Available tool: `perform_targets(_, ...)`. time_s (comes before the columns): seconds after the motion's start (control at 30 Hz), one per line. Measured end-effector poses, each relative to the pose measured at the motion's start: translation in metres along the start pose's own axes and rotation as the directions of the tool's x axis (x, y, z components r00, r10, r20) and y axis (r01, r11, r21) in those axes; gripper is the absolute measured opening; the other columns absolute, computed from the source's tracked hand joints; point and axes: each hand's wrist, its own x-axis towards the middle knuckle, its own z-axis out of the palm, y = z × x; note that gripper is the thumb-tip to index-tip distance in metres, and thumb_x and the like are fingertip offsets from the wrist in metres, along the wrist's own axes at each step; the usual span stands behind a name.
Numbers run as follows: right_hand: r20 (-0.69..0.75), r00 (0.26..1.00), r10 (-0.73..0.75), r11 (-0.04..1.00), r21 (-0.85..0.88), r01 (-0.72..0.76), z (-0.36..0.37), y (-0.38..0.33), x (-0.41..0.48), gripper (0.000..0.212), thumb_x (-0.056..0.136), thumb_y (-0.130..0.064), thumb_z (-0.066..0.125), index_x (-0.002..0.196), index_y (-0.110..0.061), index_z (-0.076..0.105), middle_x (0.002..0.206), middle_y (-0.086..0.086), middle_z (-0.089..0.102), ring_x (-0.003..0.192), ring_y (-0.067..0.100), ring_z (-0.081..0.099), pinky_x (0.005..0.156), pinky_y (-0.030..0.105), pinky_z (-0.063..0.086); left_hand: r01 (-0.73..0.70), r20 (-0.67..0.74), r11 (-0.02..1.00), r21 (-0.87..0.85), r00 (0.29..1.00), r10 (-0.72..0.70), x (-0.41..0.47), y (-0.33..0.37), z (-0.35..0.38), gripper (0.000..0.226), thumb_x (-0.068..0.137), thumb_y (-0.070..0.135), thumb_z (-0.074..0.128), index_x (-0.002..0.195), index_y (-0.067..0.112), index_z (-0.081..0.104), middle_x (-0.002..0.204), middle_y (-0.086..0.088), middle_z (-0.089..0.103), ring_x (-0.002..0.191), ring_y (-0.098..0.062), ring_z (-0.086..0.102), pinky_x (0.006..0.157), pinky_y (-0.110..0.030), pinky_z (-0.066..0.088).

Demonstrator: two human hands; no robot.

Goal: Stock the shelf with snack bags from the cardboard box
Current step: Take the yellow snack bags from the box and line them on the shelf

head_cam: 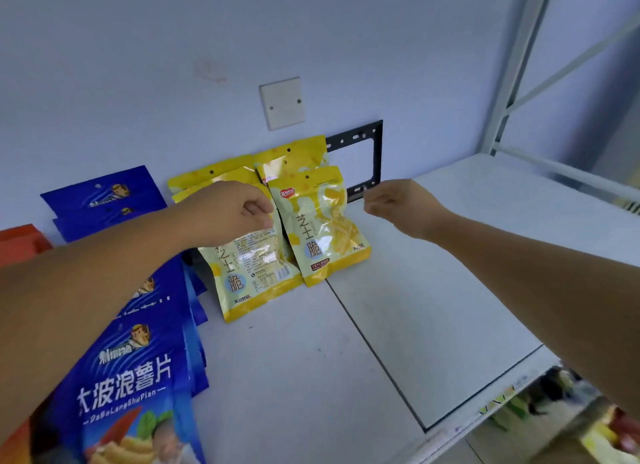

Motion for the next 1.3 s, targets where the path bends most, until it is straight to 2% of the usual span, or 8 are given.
perform_targets(0.1, -0.005, 0.999, 0.051, 0.998, 0.027, -0.051, -0.012, 0.001, -0.038, 0.022, 0.090, -0.026, 0.071, 0.106, -0.011, 0.072, 0.104, 0.007, 0.075, 0.089, 0.031, 0.069, 0.059, 0.025, 0.047, -0.058, 0.025, 0.998, -0.005, 0.998, 0.058, -0.007, 0.027, 0.015, 0.021, 0.089, 0.035, 0.072, 0.109, 0.029, 0.071, 0.102, 0.015, 0.070, 0.095, -0.001, 0.065, 0.086, -0.024, 0.052)
perform_targets(0.2, -0.040, 0.996, 0.082, 0.996, 0.018, -0.082, -0.032, 0.006, -0.077, 0.021, 0.089, -0.030, 0.072, 0.107, -0.020, 0.073, 0.103, -0.006, 0.075, 0.092, 0.022, 0.072, 0.059, 0.024, 0.051, -0.111, 0.047, 0.993, -0.045, 0.992, 0.113, -0.010, 0.056, 0.030, 0.023, 0.089, 0.035, 0.072, 0.110, 0.027, 0.071, 0.100, 0.013, 0.071, 0.094, -0.002, 0.066, 0.091, -0.030, 0.054)
perform_targets(0.4, -0.148, 0.978, 0.144, 0.989, -0.004, -0.146, -0.080, 0.034, -0.153, 0.021, 0.089, -0.031, 0.074, 0.106, -0.019, 0.073, 0.099, -0.007, 0.076, 0.064, 0.001, 0.062, 0.050, 0.012, 0.043, -0.230, 0.093, 0.967, -0.112, 0.966, 0.241, -0.014, 0.130, 0.068, 0.022, 0.088, 0.034, 0.073, 0.109, 0.026, 0.072, 0.098, 0.013, 0.072, 0.093, -0.003, 0.068, 0.087, -0.028, 0.055)
perform_targets(0.6, -0.274, 0.931, 0.241, 0.967, -0.010, -0.254, -0.142, 0.079, -0.234, 0.022, 0.088, -0.033, 0.075, 0.106, -0.021, 0.075, 0.100, -0.006, 0.075, 0.091, 0.011, 0.071, 0.083, 0.026, 0.056, -0.375, 0.156, 0.924, -0.071, 0.911, 0.382, -0.014, 0.222, 0.109, 0.019, 0.088, 0.037, 0.073, 0.105, 0.030, 0.071, 0.097, 0.016, 0.071, 0.090, 0.001, 0.067, 0.076, -0.014, 0.049)
perform_targets(0.73, -0.306, 0.910, 0.279, 0.952, -0.032, -0.303, -0.188, 0.114, -0.295, 0.026, 0.091, -0.030, 0.072, 0.113, -0.017, 0.073, 0.106, -0.005, 0.074, 0.093, 0.006, 0.068, 0.083, 0.018, 0.053, -0.437, 0.216, 0.895, -0.086, 0.869, 0.445, -0.015, 0.291, 0.145, 0.022, 0.087, 0.039, 0.073, 0.106, 0.029, 0.071, 0.099, 0.015, 0.071, 0.091, 0.002, 0.066, 0.087, -0.023, 0.053)
perform_targets(0.83, -0.331, 0.885, 0.326, 0.935, -0.027, -0.354, -0.223, 0.139, -0.344, 0.022, 0.091, -0.027, 0.072, 0.110, -0.016, 0.075, 0.103, -0.005, 0.074, 0.092, 0.008, 0.069, 0.091, 0.030, 0.055, -0.479, 0.238, 0.871, -0.106, 0.838, 0.490, -0.021, 0.348, 0.176, 0.022, 0.087, 0.037, 0.073, 0.107, 0.027, 0.071, 0.098, 0.013, 0.071, 0.089, 0.003, 0.065, 0.080, -0.015, 0.048)
perform_targets(0.97, -0.359, 0.862, 0.358, 0.917, -0.039, -0.397, -0.270, 0.173, -0.405, 0.017, 0.092, -0.030, 0.071, 0.104, -0.020, 0.076, 0.099, -0.011, 0.074, 0.092, 0.006, 0.068, 0.093, 0.032, 0.055, -0.492, 0.269, 0.852, -0.178, 0.808, 0.523, -0.034, 0.420, 0.218, 0.019, 0.088, 0.037, 0.073, 0.105, 0.028, 0.070, 0.097, 0.016, 0.070, 0.089, 0.006, 0.064, 0.079, -0.014, 0.047)
perform_targets(1.3, -0.430, 0.749, 0.504, 0.834, 0.019, -0.551, -0.347, 0.277, -0.548, 0.019, 0.090, -0.033, 0.072, 0.106, -0.023, 0.075, 0.103, -0.011, 0.073, 0.096, 0.003, 0.068, 0.093, 0.034, 0.056, -0.521, 0.418, 0.799, -0.299, 0.682, 0.601, -0.060, 0.575, 0.333, 0.023, 0.088, 0.037, 0.072, 0.109, 0.027, 0.070, 0.101, 0.013, 0.073, 0.093, 0.000, 0.068, 0.087, -0.023, 0.053)
